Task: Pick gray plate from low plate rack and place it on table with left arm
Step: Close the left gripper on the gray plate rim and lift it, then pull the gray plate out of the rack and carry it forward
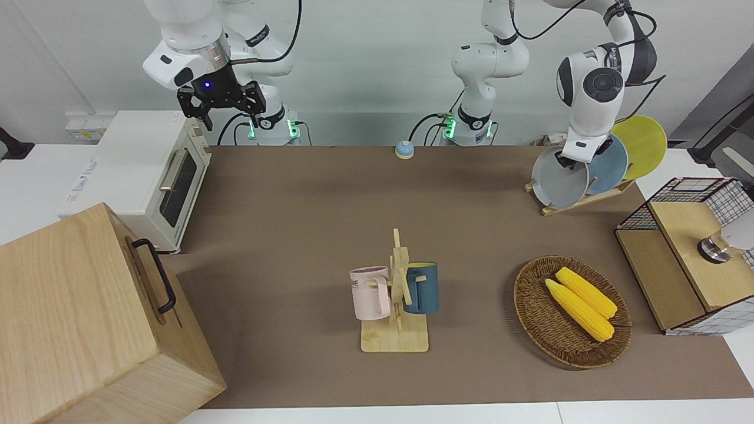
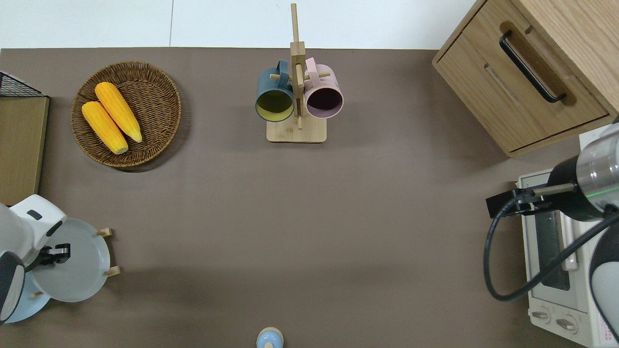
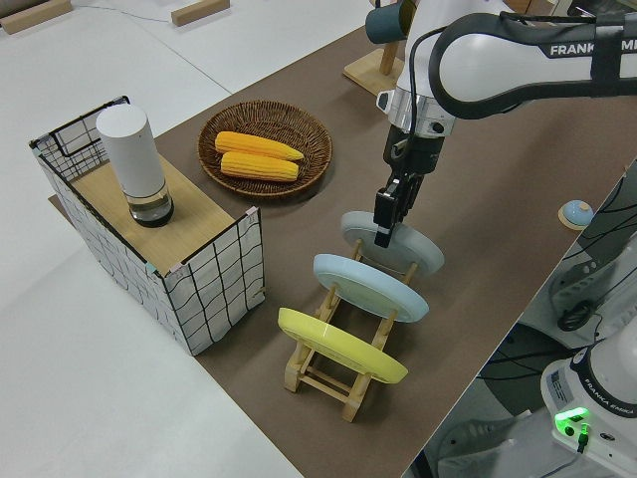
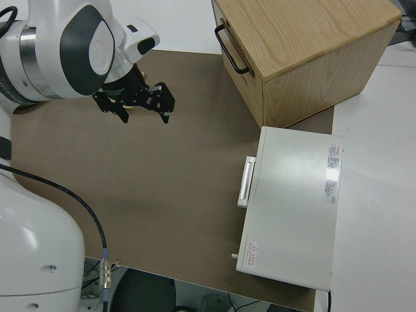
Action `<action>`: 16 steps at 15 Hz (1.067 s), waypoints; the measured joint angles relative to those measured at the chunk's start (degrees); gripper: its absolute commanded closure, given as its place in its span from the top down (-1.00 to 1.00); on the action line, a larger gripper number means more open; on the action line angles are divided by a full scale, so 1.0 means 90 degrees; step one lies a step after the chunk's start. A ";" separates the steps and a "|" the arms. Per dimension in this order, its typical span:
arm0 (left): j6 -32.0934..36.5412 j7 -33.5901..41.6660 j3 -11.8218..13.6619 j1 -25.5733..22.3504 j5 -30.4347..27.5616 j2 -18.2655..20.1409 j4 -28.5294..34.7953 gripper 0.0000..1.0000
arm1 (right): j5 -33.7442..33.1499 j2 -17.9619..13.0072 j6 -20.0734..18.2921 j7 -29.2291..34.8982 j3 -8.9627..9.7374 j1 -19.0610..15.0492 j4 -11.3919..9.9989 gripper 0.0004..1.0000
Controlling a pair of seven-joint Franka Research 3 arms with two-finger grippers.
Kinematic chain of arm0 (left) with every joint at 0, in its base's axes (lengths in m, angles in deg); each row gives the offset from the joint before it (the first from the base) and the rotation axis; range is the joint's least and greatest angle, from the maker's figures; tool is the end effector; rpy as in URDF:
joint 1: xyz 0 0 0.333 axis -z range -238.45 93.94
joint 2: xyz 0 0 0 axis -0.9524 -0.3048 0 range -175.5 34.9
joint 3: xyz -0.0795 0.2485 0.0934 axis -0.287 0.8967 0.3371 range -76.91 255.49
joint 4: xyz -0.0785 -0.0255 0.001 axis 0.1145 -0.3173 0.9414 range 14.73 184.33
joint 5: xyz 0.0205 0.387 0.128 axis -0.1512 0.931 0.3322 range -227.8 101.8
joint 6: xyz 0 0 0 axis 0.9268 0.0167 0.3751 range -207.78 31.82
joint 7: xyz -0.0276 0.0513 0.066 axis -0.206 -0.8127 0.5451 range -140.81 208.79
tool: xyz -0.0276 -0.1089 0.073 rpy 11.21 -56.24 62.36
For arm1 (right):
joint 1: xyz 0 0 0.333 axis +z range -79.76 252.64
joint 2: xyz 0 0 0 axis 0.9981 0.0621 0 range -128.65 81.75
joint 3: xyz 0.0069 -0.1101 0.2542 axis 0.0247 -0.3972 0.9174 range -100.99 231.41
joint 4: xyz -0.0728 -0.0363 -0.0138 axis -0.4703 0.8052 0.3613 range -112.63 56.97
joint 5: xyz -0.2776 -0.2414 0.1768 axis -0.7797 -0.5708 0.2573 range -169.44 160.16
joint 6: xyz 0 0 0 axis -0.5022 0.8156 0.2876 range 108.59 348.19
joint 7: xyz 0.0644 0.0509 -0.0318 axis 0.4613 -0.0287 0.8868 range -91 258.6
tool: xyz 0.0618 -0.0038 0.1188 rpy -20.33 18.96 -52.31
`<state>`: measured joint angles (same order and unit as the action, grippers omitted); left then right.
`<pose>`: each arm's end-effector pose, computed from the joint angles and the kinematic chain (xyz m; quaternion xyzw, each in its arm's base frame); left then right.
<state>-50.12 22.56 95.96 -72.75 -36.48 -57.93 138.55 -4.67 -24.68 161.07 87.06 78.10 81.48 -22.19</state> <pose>0.4693 0.1046 0.3649 -0.9732 -0.0672 0.0851 0.2029 0.5328 0.0753 0.5873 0.9973 0.0405 -0.0604 0.0085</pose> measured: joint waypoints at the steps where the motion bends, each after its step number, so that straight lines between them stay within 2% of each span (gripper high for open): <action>1: 0.0000 0.0000 0.0000 0.0000 0.0000 0.0007 -0.0002 -0.94 | 0.0000 0.0000 0.0000 0.0000 0.0000 0.0000 0.0000 0.97; 2: 0.0000 0.0000 0.0000 0.0000 0.0000 0.0011 -0.0002 -1.00 | 0.0000 0.0000 0.0000 0.0000 0.0000 0.0000 0.0000 0.98; 9: 0.0126 0.0000 -0.0039 0.0017 -0.0035 0.0117 -0.0148 -1.00 | 0.0000 0.0000 0.0000 0.0000 0.0000 0.0000 0.0000 0.98; 16: 0.1201 0.0016 -0.0170 0.0019 -0.0034 0.0178 -0.1036 -1.00 | 0.0000 0.0000 0.0000 0.0000 0.0000 0.0000 0.0000 0.98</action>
<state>-39.31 22.71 94.44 -72.57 -36.79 -56.33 129.22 -4.67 -24.68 161.07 87.06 78.10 81.48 -22.19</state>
